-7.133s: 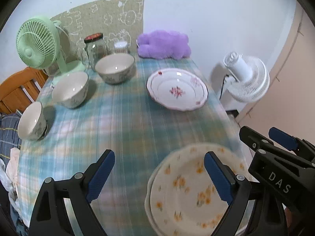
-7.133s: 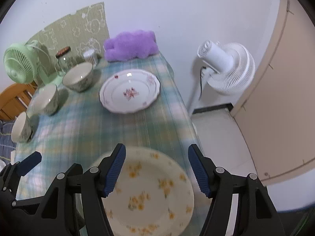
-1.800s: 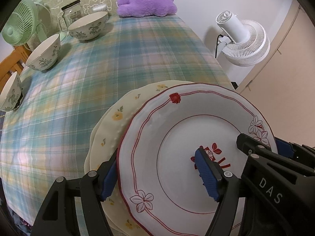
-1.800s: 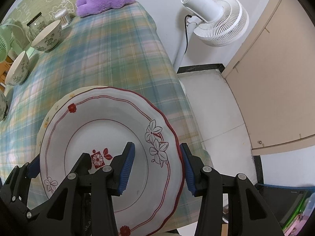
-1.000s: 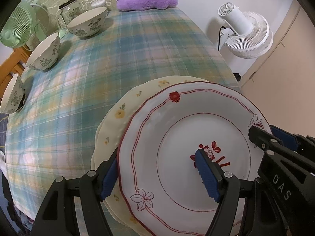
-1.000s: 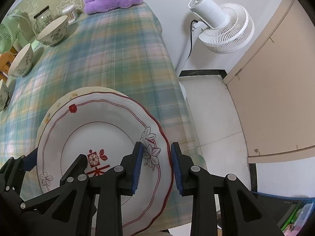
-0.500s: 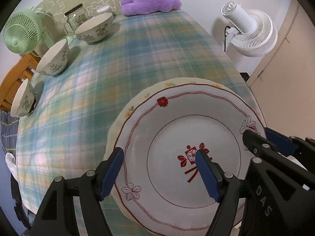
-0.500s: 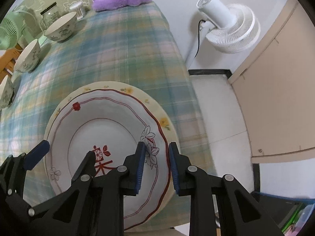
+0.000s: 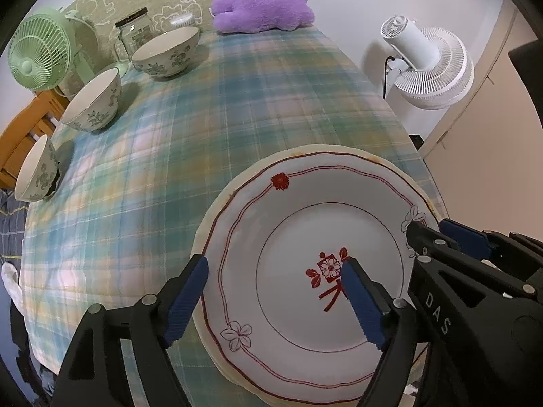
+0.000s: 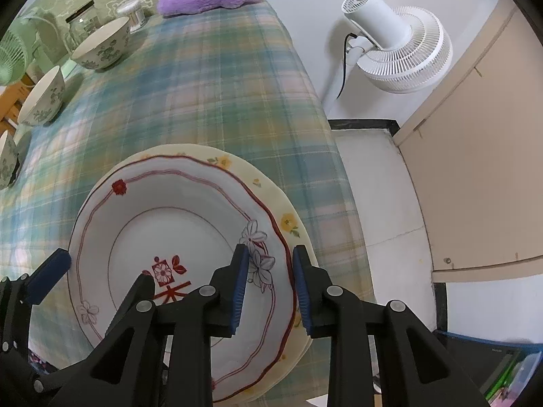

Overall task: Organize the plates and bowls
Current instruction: 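Open both grippers and withdraw from the plate stack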

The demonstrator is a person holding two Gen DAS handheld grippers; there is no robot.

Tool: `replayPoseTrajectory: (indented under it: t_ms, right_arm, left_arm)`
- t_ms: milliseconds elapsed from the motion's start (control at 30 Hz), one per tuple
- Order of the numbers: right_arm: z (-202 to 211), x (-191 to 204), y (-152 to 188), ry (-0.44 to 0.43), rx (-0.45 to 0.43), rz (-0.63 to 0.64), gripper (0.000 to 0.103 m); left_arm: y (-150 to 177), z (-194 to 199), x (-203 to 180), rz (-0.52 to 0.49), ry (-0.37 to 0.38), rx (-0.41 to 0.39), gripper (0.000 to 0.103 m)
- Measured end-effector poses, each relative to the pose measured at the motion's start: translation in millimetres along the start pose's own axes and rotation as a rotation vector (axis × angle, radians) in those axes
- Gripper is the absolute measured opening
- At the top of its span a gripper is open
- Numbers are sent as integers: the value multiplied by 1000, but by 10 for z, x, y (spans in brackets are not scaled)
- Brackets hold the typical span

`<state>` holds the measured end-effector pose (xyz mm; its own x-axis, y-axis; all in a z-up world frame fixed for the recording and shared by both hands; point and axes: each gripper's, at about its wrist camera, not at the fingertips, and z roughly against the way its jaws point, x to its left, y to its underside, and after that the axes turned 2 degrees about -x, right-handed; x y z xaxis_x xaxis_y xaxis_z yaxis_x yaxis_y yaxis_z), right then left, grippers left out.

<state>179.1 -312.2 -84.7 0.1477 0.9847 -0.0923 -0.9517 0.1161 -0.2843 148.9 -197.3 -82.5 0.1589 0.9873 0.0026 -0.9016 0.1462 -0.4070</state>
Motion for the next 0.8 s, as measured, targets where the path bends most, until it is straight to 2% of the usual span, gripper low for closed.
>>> replayPoseTrajectory:
  t_ms: [200,367,600,800]
  right_arm:
    - [34,3,-62,-26,-17,34,34]
    - [88,-16,-132,-67,-46,42,65]
    - [159,189,-192,-126,-71,80,67]
    - [305,549,-211,-159,-92,84,67]
  left_arm:
    - [-51,-10,86,26,39,0,88]
    - [-93,-34,264,90,58,12,88]
    - [-70,79,508,132,38,-23,88]
    - [-68,245,910,145,25,-72,88]
